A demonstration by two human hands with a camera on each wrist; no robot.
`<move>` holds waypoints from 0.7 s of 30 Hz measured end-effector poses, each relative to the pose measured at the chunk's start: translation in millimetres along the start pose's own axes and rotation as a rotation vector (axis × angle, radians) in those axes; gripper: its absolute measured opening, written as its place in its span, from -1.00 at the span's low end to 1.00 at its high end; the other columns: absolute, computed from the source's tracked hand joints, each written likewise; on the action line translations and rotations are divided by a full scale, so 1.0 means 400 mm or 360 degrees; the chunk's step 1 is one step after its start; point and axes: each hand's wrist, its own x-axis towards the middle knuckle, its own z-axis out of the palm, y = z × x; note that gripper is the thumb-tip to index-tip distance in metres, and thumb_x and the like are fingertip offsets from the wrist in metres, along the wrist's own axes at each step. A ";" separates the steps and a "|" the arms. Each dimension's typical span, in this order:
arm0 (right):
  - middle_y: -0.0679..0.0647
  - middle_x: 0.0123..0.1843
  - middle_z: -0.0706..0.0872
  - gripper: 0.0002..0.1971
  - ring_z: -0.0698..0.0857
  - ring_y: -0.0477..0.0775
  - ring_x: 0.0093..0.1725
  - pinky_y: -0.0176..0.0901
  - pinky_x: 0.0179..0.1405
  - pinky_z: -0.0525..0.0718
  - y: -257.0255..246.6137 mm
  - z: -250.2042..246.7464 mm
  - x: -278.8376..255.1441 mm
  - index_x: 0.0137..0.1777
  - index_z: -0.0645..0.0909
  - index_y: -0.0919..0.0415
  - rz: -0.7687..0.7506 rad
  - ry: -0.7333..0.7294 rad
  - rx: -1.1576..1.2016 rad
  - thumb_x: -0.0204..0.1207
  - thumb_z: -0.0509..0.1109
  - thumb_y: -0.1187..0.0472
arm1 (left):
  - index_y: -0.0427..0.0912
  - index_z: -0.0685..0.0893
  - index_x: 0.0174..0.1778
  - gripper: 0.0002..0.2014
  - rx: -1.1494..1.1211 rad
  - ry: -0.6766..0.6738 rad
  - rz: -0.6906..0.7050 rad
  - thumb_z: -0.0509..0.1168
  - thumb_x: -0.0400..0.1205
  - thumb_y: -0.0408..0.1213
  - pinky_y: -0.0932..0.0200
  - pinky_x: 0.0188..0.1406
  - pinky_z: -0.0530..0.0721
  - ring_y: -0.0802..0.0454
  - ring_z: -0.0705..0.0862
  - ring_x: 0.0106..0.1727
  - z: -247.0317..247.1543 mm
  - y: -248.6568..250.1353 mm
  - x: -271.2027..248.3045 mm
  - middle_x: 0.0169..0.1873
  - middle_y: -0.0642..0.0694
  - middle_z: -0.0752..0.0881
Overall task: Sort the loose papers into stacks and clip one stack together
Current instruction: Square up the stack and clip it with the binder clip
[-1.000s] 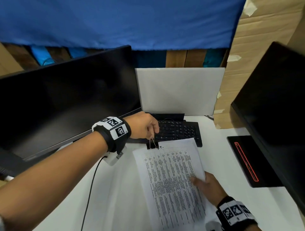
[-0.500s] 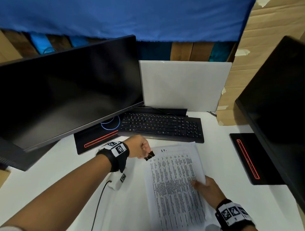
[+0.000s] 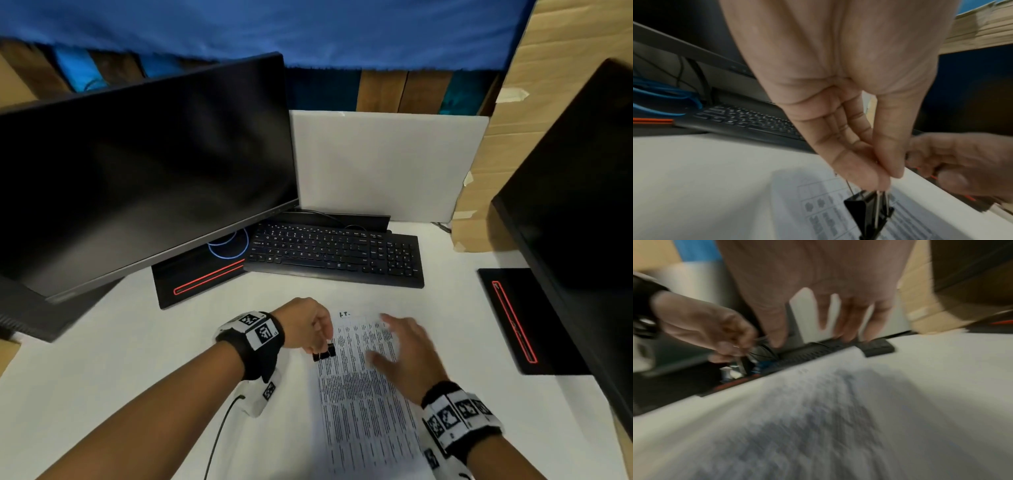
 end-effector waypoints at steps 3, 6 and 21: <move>-0.13 0.08 0.69 -0.54 0.65 -0.16 0.00 -0.13 0.11 0.67 -0.089 0.012 0.031 0.30 0.57 -0.13 -0.0112 -0.0545 0.0298 0.41 0.47 -0.17 | -0.20 0.74 -0.12 -0.88 0.0017 -0.0012 0.0108 0.46 0.47 -0.45 0.27 -0.31 0.71 0.14 0.72 -0.41 0.011 0.042 0.011 -0.33 -0.06 0.78; 0.00 -0.16 0.79 -0.95 0.73 -0.06 -0.21 -0.12 -0.06 0.73 -0.111 0.027 0.050 -0.16 0.71 -0.20 -0.0054 -0.0605 0.0601 0.41 0.51 -0.02 | -0.21 0.75 -0.13 -0.89 -0.0024 -0.0004 0.0178 0.47 0.46 -0.43 0.20 -0.22 0.74 0.08 0.72 -0.36 0.013 0.060 0.016 -0.29 -0.12 0.79; 0.36 -0.11 0.81 -0.90 0.81 0.26 -0.14 0.14 -0.03 0.80 -0.073 0.027 0.030 -0.07 0.64 0.40 0.0229 -0.0386 0.1406 0.56 0.41 0.33 | -0.32 0.72 0.03 -0.89 -0.1169 0.0482 0.0158 0.36 0.64 -0.39 0.12 -0.38 0.77 0.00 0.69 -0.49 0.142 -0.016 -0.014 -0.41 -0.26 0.74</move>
